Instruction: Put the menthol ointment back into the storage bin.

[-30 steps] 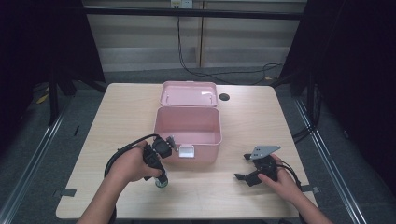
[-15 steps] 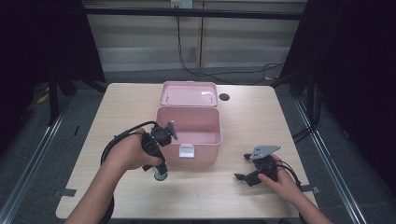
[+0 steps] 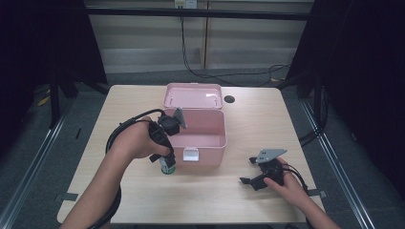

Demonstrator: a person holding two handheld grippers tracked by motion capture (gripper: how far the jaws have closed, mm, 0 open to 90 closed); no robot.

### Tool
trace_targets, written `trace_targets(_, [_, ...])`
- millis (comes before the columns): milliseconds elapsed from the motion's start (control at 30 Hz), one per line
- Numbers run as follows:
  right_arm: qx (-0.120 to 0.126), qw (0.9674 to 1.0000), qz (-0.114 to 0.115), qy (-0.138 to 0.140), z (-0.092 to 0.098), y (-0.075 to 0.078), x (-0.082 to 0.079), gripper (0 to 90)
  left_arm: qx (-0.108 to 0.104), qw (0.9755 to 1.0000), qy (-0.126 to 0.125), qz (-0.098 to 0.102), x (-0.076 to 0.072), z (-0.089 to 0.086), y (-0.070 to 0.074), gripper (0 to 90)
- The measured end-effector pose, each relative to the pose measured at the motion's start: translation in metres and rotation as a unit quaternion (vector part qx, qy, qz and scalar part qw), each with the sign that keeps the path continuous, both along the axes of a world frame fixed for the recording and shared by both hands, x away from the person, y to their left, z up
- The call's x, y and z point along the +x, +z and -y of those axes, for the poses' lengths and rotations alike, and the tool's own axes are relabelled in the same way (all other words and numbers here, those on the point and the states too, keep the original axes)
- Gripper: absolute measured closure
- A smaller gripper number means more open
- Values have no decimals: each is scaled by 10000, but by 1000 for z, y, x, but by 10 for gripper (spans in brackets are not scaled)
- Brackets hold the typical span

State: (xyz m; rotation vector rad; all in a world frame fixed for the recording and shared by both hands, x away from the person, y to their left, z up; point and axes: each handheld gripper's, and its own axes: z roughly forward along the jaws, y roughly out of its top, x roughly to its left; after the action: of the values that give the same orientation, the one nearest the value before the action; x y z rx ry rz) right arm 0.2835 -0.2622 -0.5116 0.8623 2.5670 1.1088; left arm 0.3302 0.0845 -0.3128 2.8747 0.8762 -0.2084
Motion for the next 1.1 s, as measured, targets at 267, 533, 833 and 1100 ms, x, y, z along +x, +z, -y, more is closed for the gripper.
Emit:
trace_targets(267, [-3,10000,12,0,0,0,0,102,-57,10000,-4,16,9,4,9,507])
trace_targets(533, [-2,10000,0,-2,0,0,0,102,-126,9999,34,35,22,14,26,507])
trace_targets(833, [-1,10000,-16,-9,0,0,0,102,-210,9996,169,55,40,23,35,507])
trace_targets(1100, [-10,10000,-12,6,0,0,0,102,-211,9988,433,69,60,29,36,507])
